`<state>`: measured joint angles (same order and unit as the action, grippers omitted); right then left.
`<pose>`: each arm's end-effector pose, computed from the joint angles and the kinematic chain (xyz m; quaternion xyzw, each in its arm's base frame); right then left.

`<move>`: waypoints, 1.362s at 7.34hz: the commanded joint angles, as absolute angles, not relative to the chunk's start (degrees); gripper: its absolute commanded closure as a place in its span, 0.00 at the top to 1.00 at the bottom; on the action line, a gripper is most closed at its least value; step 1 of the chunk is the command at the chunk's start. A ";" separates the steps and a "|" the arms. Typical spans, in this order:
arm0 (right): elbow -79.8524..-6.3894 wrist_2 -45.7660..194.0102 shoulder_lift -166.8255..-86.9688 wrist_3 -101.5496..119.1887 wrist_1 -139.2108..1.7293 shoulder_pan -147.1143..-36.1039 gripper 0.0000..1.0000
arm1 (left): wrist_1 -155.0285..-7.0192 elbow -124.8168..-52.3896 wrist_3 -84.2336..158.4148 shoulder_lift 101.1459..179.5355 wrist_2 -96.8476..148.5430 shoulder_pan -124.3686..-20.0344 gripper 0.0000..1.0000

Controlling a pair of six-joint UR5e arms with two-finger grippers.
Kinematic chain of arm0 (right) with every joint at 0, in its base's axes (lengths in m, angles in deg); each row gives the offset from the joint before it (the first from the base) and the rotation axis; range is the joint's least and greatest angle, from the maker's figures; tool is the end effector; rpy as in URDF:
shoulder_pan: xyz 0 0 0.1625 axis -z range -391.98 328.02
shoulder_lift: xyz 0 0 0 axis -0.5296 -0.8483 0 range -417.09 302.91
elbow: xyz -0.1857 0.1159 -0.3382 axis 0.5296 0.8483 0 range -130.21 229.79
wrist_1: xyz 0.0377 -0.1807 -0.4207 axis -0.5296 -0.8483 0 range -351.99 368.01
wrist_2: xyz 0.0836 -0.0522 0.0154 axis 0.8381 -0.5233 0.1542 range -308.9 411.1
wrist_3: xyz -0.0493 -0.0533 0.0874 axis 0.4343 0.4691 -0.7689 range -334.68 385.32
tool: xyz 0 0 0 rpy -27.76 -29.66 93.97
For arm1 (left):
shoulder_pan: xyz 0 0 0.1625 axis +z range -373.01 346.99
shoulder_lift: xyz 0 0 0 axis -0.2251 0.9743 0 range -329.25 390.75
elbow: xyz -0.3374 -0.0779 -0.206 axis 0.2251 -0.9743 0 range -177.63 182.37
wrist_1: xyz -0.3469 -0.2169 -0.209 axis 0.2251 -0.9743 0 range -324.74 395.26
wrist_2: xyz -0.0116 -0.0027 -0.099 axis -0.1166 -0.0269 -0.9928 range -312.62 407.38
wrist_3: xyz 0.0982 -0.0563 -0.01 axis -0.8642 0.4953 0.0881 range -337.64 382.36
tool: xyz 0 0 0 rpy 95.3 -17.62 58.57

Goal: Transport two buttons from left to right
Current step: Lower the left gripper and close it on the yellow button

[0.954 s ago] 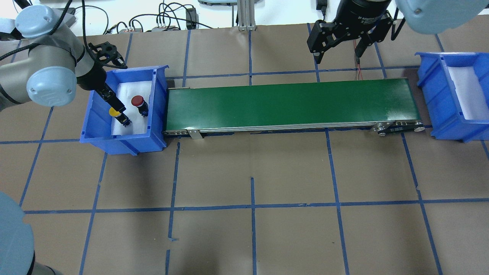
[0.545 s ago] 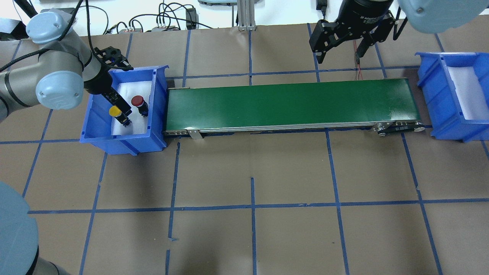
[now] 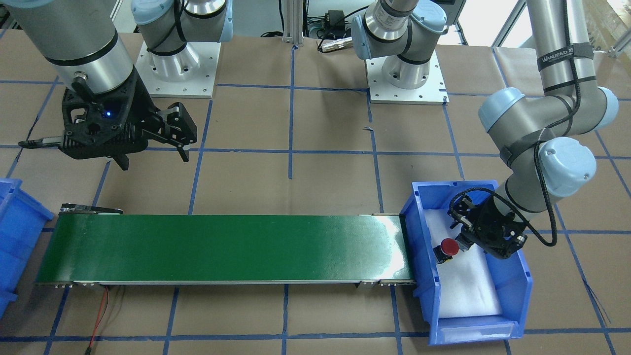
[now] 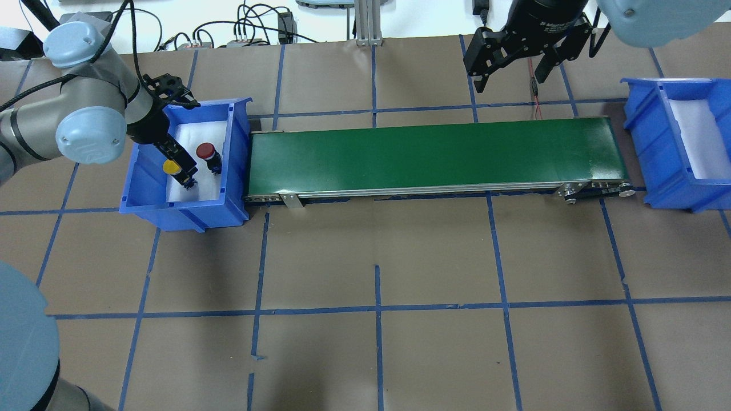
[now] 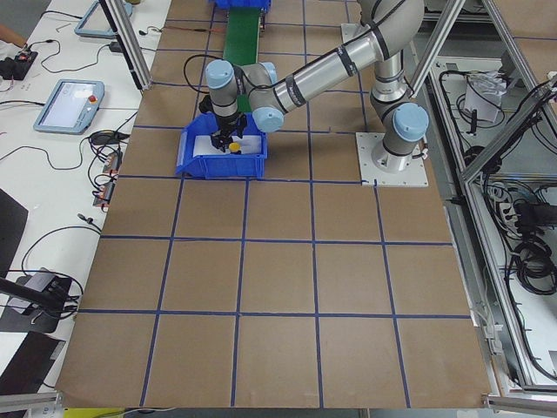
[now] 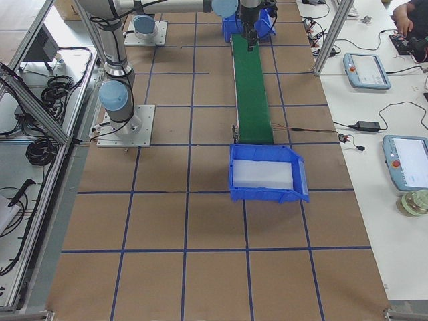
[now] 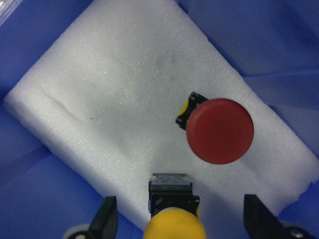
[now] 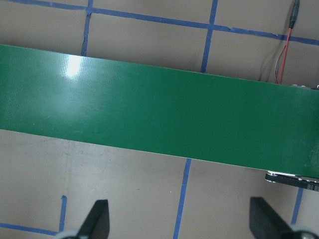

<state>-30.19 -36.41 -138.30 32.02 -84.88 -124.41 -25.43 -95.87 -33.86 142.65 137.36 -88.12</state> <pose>0.1640 -0.6024 0.4640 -0.0803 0.9959 -0.0367 0.0203 0.0328 -0.6417 0.2006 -0.3528 -0.9357 -0.0058 0.0043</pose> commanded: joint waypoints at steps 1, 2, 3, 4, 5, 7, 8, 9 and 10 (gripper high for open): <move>-30.02 -36.87 -138.56 32.00 -84.63 -124.26 1.00 | -25.48 -95.98 -33.45 142.98 137.47 -87.98 0.80; -29.84 -36.88 -138.56 31.83 -84.20 -124.26 1.00 | -25.56 -96.07 -32.41 143.24 137.56 -87.98 0.66; -29.84 -36.88 -138.48 31.91 -84.19 -124.18 1.00 | -25.56 -96.07 -31.35 143.59 138.60 -87.98 0.43; -30.36 -36.53 -138.30 31.91 -84.37 -124.17 1.00 | -25.48 -95.90 -31.25 143.60 142.18 -88.06 0.30; -30.63 -36.35 -138.21 31.48 -84.89 -124.17 1.00 | -25.56 -95.63 -31.17 143.51 141.95 -88.24 0.26; -30.63 -36.44 -138.13 31.99 -84.81 -124.09 1.00 | -25.91 -95.11 -30.90 142.98 141.69 -88.85 0.25; -30.55 -36.35 -138.21 32.17 -84.89 -124.00 1.00 | -28.53 -93.89 -30.47 141.68 141.60 -88.94 0.25; -30.55 -36.35 -138.39 32.18 -84.72 -123.56 1.00 | -32.90 -91.79 -29.59 139.84 141.60 -88.94 0.24; -30.46 -36.35 -138.74 32.18 -84.72 -123.12 1.00 | -35.21 -90.72 -25.41 138.08 141.51 -89.03 0.24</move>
